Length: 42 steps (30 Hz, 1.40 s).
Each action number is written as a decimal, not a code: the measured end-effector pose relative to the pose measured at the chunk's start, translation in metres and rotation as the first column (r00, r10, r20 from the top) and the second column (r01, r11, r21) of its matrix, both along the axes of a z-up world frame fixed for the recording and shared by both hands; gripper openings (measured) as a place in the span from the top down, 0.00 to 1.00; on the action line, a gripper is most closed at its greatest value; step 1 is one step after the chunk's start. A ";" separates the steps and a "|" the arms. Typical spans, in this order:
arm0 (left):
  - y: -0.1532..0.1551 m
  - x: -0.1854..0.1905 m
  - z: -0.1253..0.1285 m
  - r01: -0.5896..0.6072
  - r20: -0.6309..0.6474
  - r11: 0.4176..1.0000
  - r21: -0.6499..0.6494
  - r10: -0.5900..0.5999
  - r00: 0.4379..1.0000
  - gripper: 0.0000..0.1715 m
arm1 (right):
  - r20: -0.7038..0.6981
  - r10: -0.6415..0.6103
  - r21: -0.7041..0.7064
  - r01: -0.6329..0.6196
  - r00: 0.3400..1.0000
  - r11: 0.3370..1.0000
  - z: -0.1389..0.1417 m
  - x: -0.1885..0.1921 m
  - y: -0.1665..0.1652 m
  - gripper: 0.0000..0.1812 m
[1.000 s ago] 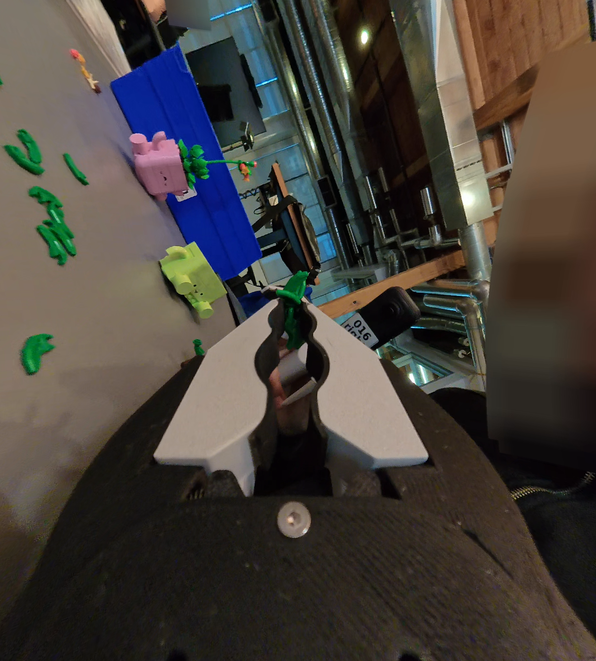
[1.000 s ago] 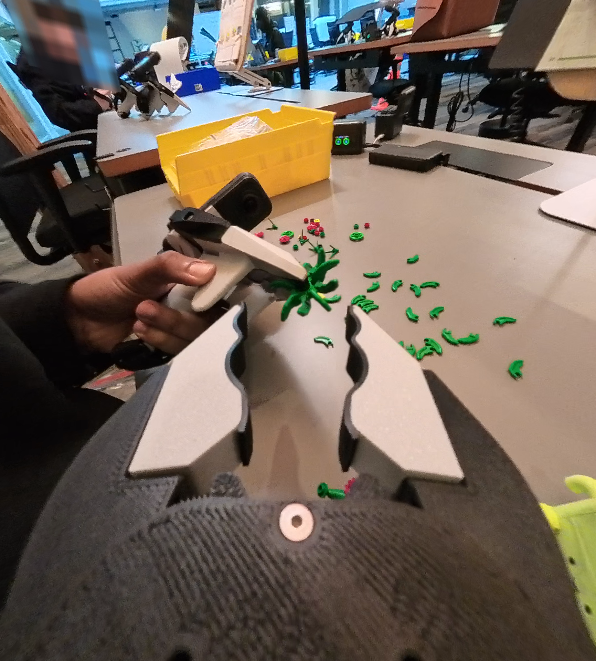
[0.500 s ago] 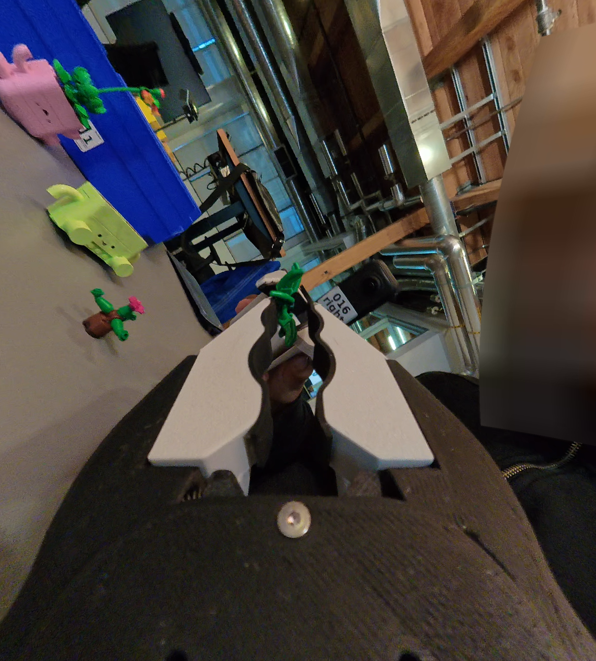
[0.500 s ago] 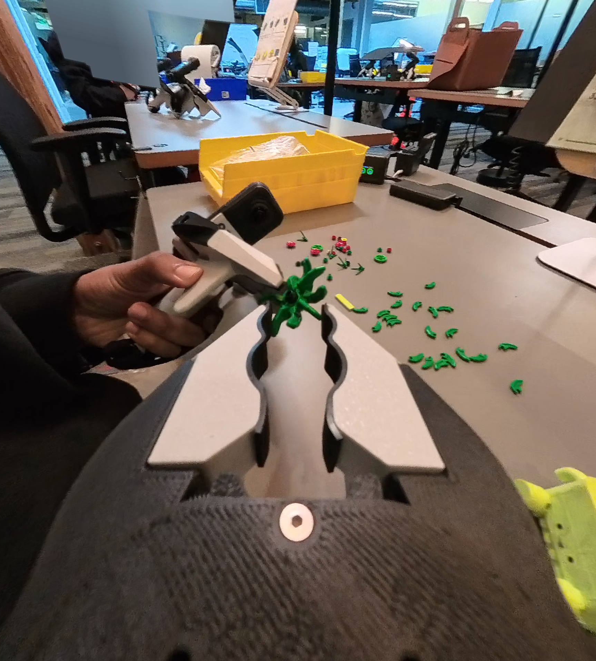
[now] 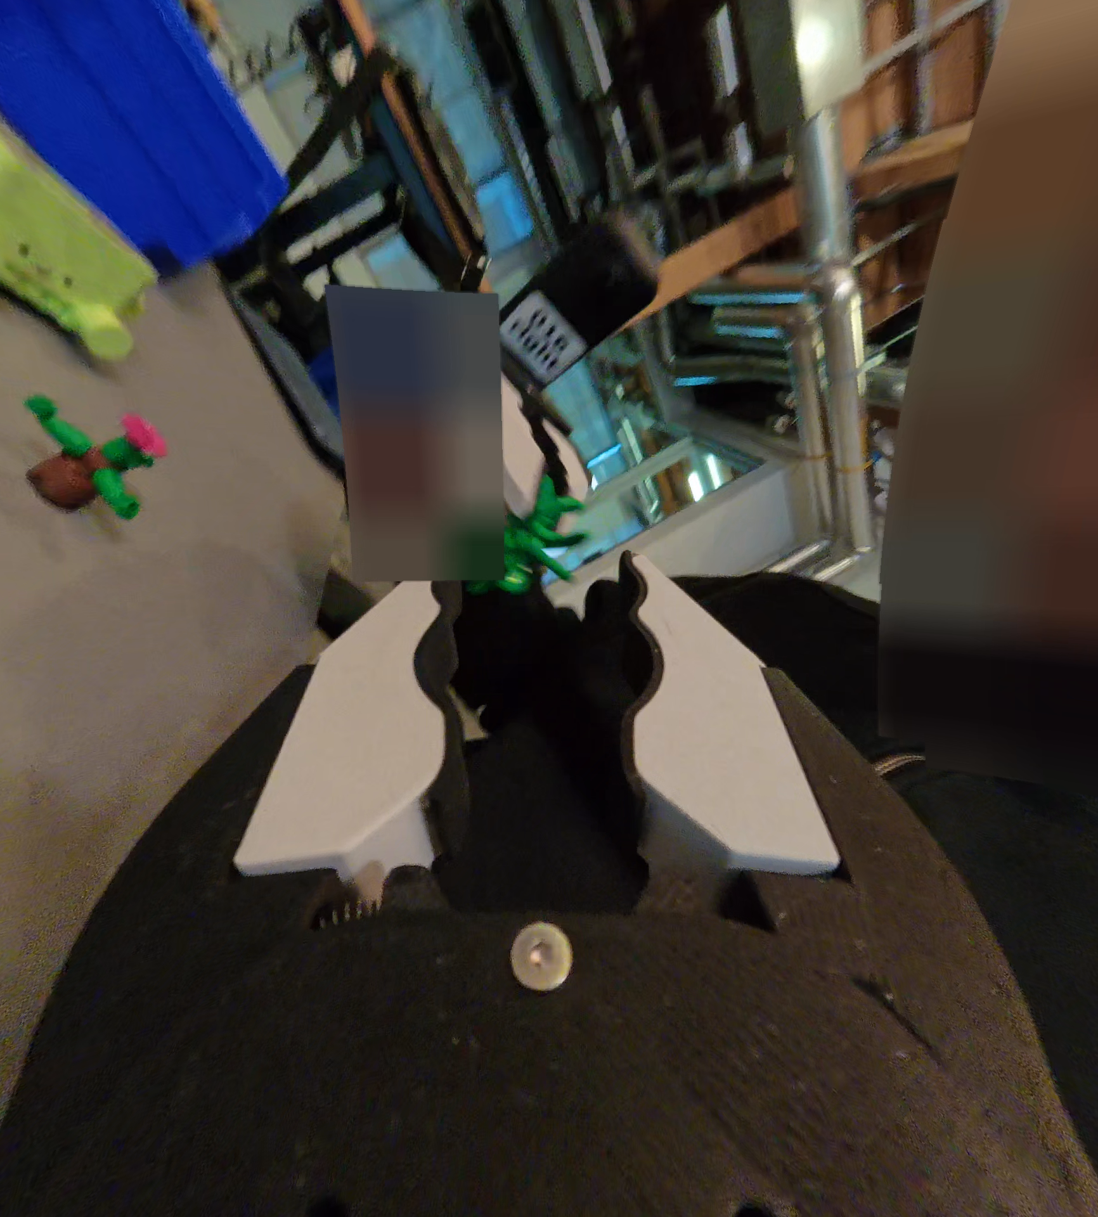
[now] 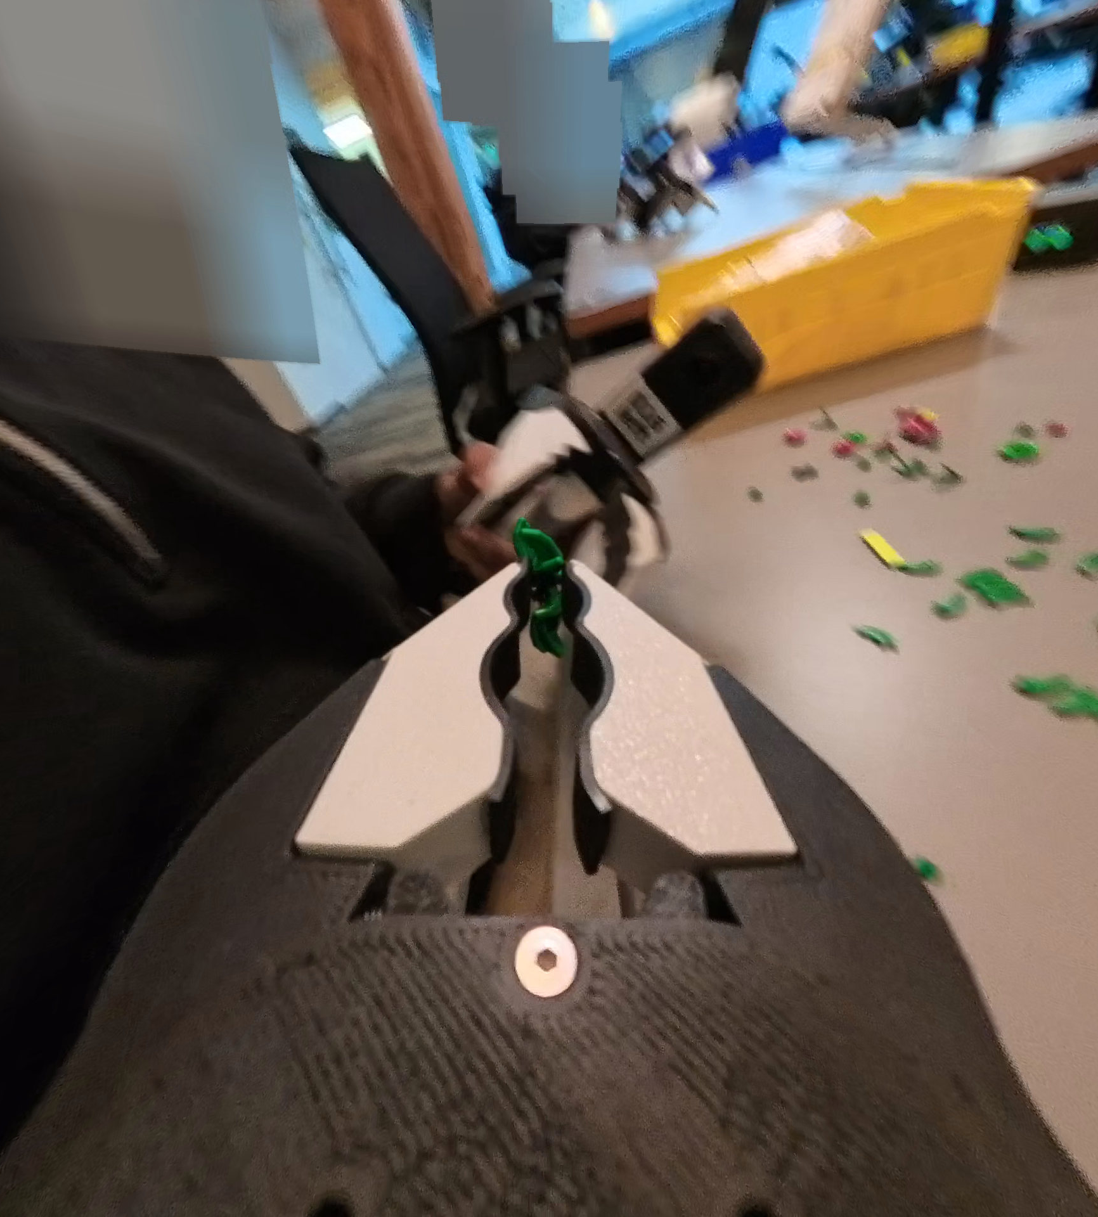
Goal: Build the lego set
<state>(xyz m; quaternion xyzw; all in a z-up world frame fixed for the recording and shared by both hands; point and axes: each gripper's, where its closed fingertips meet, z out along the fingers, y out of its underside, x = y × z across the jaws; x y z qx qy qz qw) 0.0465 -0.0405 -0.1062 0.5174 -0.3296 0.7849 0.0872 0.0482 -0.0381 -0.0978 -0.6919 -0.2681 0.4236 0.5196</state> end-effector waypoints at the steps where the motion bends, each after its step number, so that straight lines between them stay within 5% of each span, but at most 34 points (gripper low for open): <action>1: 0.002 0.005 -0.011 -0.004 -0.053 0.999 0.041 0.006 0.999 0.74 | 0.089 -0.058 -0.036 0.061 0.994 0.998 -0.015 0.007 0.011 0.96; 3: 0.023 0.010 -0.024 -0.101 -0.088 0.987 0.128 0.112 0.990 0.76 | 0.246 -0.103 -0.086 0.127 0.964 0.988 -0.043 0.018 0.024 0.96; 8: 0.023 0.009 -0.035 -0.106 -0.052 0.929 0.355 0.133 0.990 0.74 | 0.202 -0.019 -0.234 0.067 0.979 0.970 -0.059 0.007 0.023 0.96; 12: 0.012 0.011 -0.055 -0.047 -0.062 0.717 0.696 0.125 0.990 0.73 | 0.197 0.025 -0.299 0.036 0.980 0.954 -0.066 0.002 0.020 0.96; 15: 0.012 0.014 -0.066 -0.011 -0.083 0.563 0.827 0.140 0.987 0.77 | 0.179 0.055 -0.361 0.014 0.982 0.932 -0.069 0.000 0.018 0.96; 18: 0.008 0.015 -0.074 0.038 -0.119 0.514 0.857 0.126 0.985 0.87 | 0.137 0.072 -0.412 -0.009 0.988 0.911 -0.067 -0.001 0.018 0.96; 21: 0.003 0.014 -0.077 0.050 -0.121 0.512 0.857 0.105 0.987 0.95 | 0.131 0.067 -0.425 -0.005 0.989 0.905 -0.065 0.002 0.020 0.96; 29: 0.002 0.013 -0.071 0.034 -0.130 0.595 0.803 0.120 0.984 0.89 | 0.182 0.084 -0.441 0.005 0.980 0.898 -0.067 0.002 0.019 0.96; 38: 0.010 0.014 -0.072 0.012 -0.132 0.548 0.836 0.180 0.975 0.95 | 0.211 0.075 -0.449 0.028 0.975 0.893 -0.070 0.003 0.022 0.95; 40: 0.017 0.017 -0.066 -0.047 -0.105 0.603 0.797 0.214 0.971 0.95 | 0.213 0.046 -0.414 0.048 0.976 0.909 -0.065 0.005 0.026 0.87; 42: 0.026 0.020 -0.050 -0.147 -0.062 0.732 0.665 0.250 0.966 0.95 | 0.207 -0.036 -0.333 0.105 0.978 0.937 -0.053 0.013 0.034 0.80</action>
